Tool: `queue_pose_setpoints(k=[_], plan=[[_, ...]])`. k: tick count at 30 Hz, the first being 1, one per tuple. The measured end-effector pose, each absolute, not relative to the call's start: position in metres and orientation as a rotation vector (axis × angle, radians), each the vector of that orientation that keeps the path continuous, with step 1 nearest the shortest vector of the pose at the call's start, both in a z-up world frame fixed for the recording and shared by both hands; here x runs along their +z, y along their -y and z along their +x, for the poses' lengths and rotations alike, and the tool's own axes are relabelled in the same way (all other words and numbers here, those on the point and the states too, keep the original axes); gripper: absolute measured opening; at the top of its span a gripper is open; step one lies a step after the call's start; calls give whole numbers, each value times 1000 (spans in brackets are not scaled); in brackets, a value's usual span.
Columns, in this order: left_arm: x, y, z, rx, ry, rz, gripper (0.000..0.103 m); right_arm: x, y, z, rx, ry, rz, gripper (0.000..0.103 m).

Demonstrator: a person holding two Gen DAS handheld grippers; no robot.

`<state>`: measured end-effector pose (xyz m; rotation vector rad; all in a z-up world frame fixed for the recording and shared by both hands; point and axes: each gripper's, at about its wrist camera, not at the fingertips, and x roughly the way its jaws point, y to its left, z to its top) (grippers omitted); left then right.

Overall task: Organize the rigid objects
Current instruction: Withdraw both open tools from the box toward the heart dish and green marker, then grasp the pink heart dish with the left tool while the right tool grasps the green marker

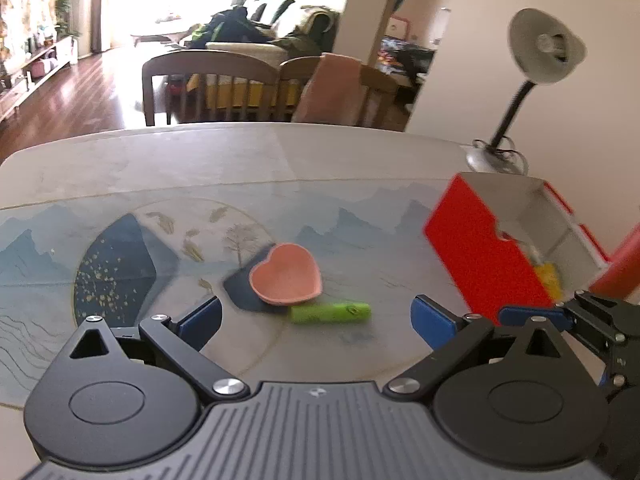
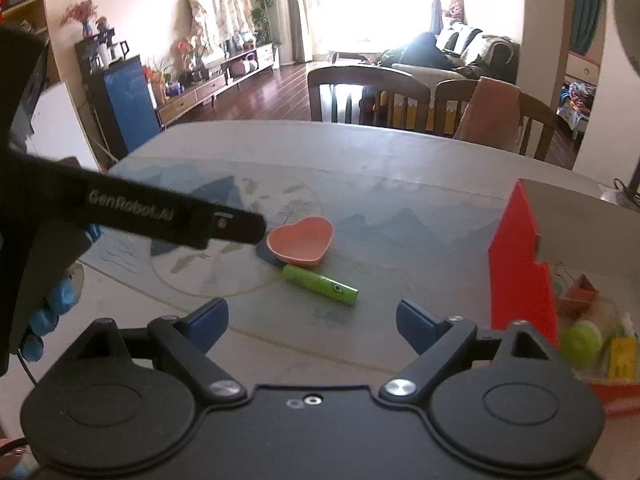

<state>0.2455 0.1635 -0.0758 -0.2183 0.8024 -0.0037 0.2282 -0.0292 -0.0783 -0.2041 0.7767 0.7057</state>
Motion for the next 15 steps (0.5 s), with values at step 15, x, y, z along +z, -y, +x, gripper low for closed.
queue_pose_setpoints(k=[15], plan=[[-142,-167,330,70,-879,-277,101,-147,-9,292,780,-808,-340,77]])
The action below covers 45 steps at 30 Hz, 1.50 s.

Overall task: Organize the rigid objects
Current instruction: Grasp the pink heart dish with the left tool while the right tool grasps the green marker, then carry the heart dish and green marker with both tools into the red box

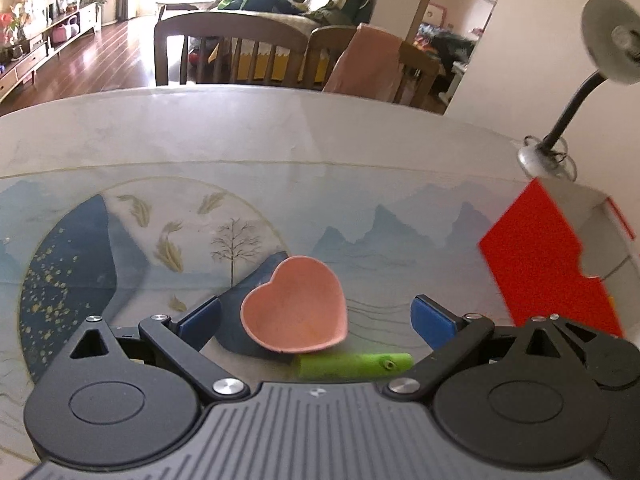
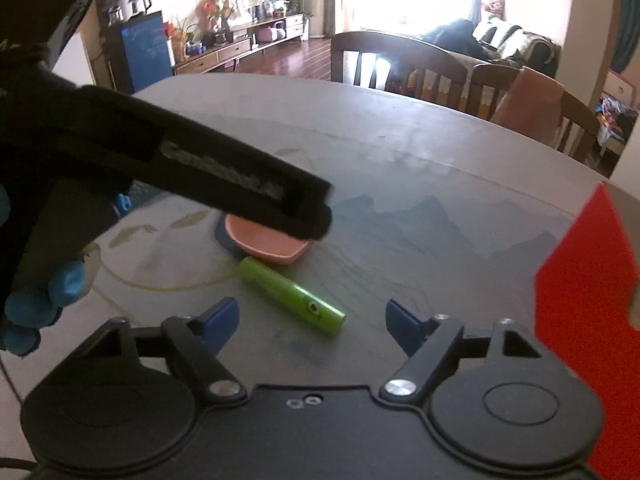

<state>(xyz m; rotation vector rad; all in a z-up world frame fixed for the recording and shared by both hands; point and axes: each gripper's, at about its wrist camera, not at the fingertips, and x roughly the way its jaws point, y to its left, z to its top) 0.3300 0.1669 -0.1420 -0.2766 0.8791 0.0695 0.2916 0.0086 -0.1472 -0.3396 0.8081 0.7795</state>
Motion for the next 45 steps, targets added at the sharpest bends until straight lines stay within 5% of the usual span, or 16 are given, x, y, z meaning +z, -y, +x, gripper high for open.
queue_pose_setpoints(k=[22,30,45], plan=[[-186,-163,352,176,-896,-226,99,-167,-24,276,836,-787,-394,43],[-181,-165,350,179,-885,-228,72,-163,-29,269,837,-793,-421,15],[-169,-179,332,185,-867,-284,71,-151,-20,264,775,-810,-399,15]])
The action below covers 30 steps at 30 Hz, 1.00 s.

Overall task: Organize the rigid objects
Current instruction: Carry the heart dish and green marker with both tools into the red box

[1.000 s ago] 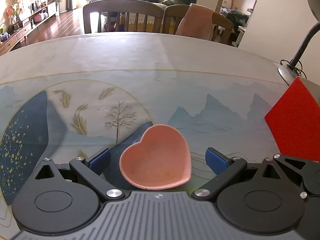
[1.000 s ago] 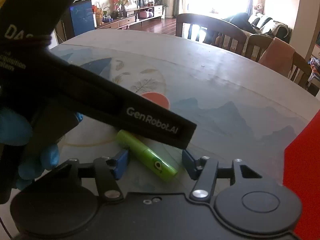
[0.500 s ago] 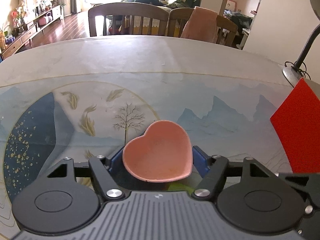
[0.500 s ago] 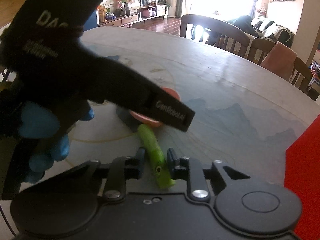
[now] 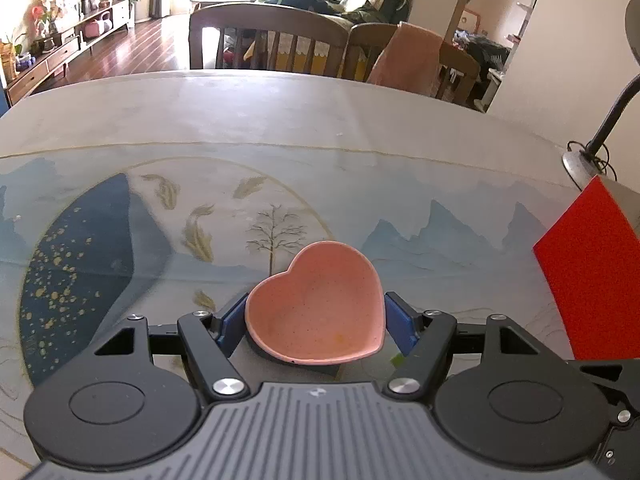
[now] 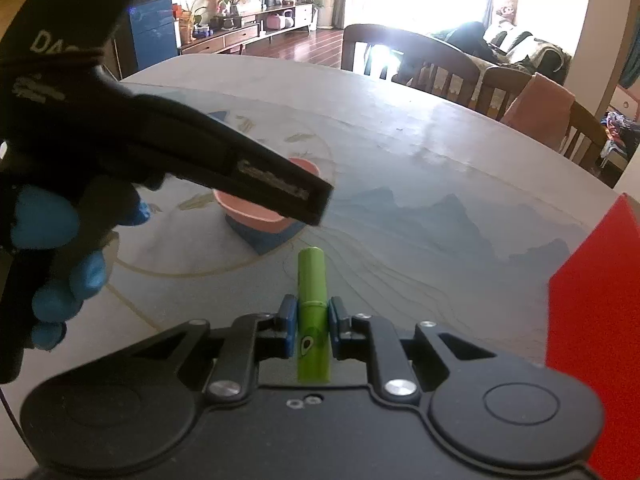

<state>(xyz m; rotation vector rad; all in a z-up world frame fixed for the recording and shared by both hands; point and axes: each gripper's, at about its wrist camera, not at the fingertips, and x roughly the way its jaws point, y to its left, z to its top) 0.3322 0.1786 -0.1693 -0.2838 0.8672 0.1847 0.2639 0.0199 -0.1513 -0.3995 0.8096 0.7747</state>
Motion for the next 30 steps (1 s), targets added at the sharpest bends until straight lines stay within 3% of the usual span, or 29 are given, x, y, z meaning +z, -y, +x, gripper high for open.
queue_pose_setpoints(k=[11,30], plan=[[-137,-178,302,159,-813,-309,71,-122,-9,259,718,-773,-361,15],[-50,-145,225,25,-740,-219,71,-23,50,205,572,-637,-189,15]])
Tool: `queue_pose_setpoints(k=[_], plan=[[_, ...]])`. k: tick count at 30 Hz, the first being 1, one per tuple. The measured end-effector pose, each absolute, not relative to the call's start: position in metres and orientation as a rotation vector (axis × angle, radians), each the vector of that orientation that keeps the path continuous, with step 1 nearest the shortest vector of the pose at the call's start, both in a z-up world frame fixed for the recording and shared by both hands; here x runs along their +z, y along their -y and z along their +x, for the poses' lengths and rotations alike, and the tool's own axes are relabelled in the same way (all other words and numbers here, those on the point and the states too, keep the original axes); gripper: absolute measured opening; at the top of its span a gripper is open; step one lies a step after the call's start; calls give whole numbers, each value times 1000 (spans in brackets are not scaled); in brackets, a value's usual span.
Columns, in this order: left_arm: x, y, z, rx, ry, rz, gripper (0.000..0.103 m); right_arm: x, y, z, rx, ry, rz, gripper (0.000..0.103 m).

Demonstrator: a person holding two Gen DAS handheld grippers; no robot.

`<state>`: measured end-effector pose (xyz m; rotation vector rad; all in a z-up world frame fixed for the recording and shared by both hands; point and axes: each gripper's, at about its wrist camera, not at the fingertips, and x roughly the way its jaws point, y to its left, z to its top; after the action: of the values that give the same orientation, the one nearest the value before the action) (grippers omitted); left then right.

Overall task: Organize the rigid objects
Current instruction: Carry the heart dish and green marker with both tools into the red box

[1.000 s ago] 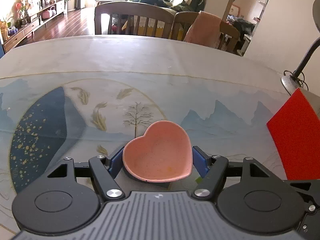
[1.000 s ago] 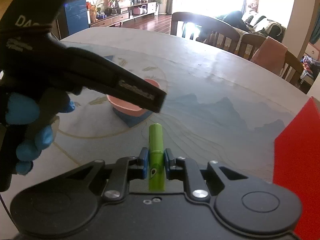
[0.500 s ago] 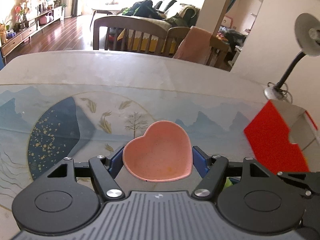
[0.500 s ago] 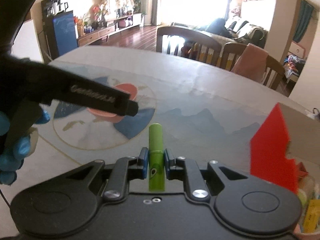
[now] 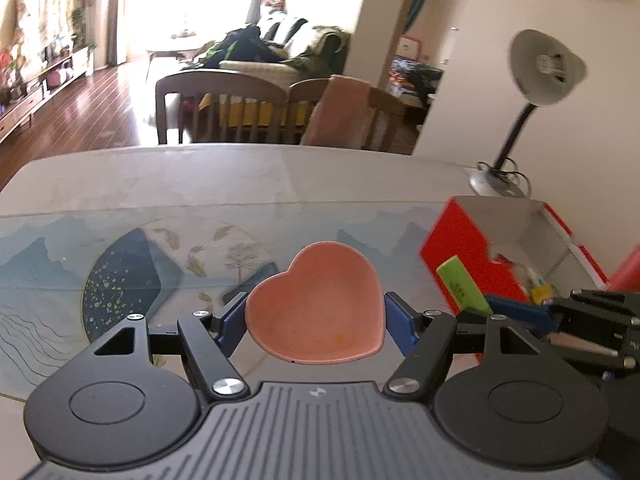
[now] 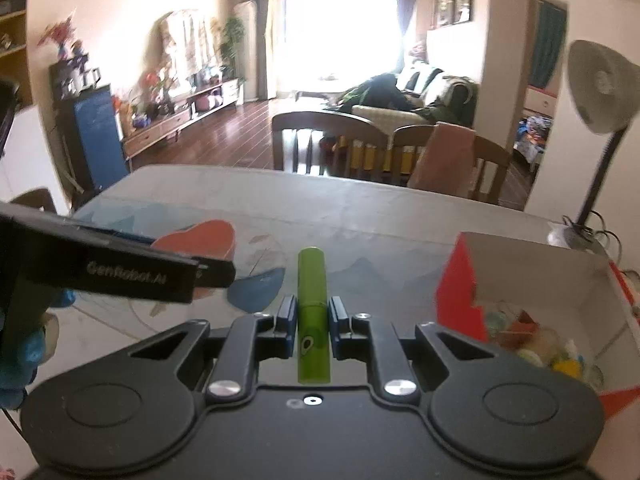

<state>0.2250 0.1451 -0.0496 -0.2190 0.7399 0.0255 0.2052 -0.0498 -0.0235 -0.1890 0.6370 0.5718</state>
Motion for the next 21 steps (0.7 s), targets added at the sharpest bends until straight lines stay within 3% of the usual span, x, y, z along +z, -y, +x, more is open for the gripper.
queue_pose_setpoints(k=[11,21], plan=[[-12,-99,207,-95,-725,-146,71,4,98,201,517,-605,-104,15],[-12,-23,241,-180,-745,-109,71,-1,179,234,430,-626,-54,15]])
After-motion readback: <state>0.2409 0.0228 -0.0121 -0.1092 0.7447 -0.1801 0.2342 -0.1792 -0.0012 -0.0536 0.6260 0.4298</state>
